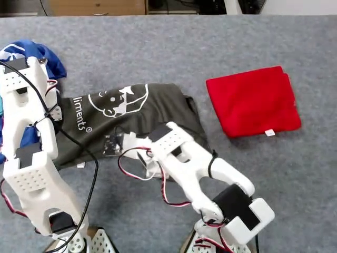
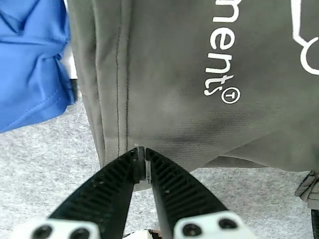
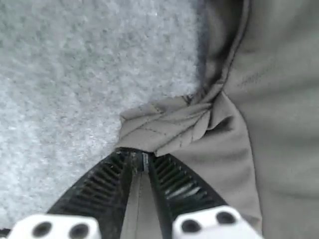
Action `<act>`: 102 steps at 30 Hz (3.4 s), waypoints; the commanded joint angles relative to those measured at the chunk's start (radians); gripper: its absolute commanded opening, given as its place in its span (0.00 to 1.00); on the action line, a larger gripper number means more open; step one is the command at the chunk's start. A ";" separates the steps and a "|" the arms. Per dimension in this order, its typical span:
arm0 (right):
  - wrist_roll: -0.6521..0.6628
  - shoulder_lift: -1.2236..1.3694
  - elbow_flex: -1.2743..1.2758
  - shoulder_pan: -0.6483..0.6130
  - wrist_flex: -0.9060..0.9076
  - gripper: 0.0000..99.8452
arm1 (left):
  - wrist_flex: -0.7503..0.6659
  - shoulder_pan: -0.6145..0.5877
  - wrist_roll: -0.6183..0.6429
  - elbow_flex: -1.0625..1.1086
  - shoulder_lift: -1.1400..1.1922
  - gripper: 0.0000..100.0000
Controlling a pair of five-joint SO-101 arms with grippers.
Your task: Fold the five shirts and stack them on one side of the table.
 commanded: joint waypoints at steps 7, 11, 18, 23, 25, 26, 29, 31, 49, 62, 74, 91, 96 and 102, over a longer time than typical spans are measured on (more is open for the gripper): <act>0.126 -0.136 -0.248 0.315 0.121 0.01 | 0.012 -0.005 0.003 -0.037 -0.007 0.02; 0.137 -0.133 -0.492 0.427 0.140 0.01 | 0.006 -0.005 0.009 -0.063 0.001 0.02; 0.081 0.260 -0.888 0.403 0.135 0.01 | 0.012 -0.011 0.043 -0.238 0.168 0.02; -0.060 0.668 -1.257 0.444 0.147 0.01 | 0.015 -0.006 0.043 -0.282 0.265 0.02; -0.103 0.822 -1.417 0.473 0.167 0.01 | 0.014 -0.012 0.040 -0.292 0.292 0.02; -0.118 0.889 -1.497 0.489 0.184 0.01 | 0.014 -0.015 0.040 -0.304 0.308 0.02; -0.121 1.078 -1.751 0.519 0.264 0.01 | 0.014 -0.035 0.040 -0.353 0.341 0.02; -0.121 1.185 -1.926 0.541 0.307 0.01 | 0.014 -0.041 0.038 -0.374 0.348 0.02; -0.135 1.024 -2.293 0.499 0.778 0.01 | 0.015 -0.038 -0.110 -0.186 0.194 0.02; -0.170 0.911 -1.527 0.476 0.448 0.01 | 0.011 -0.029 -0.183 -0.189 0.219 0.02; -0.130 1.007 -1.859 0.565 0.698 0.01 | 0.012 -0.031 -0.180 -0.218 0.298 0.02; 0.124 0.125 -1.076 0.437 0.703 0.00 | 0.014 -0.021 -0.187 0.123 -0.302 0.02; 0.282 -0.219 -0.512 0.429 0.511 0.00 | 0.012 -0.029 -0.187 0.313 -0.486 0.02; 0.428 -0.535 0.065 0.349 0.324 0.02 | 0.011 -0.031 -0.187 0.489 -0.568 0.02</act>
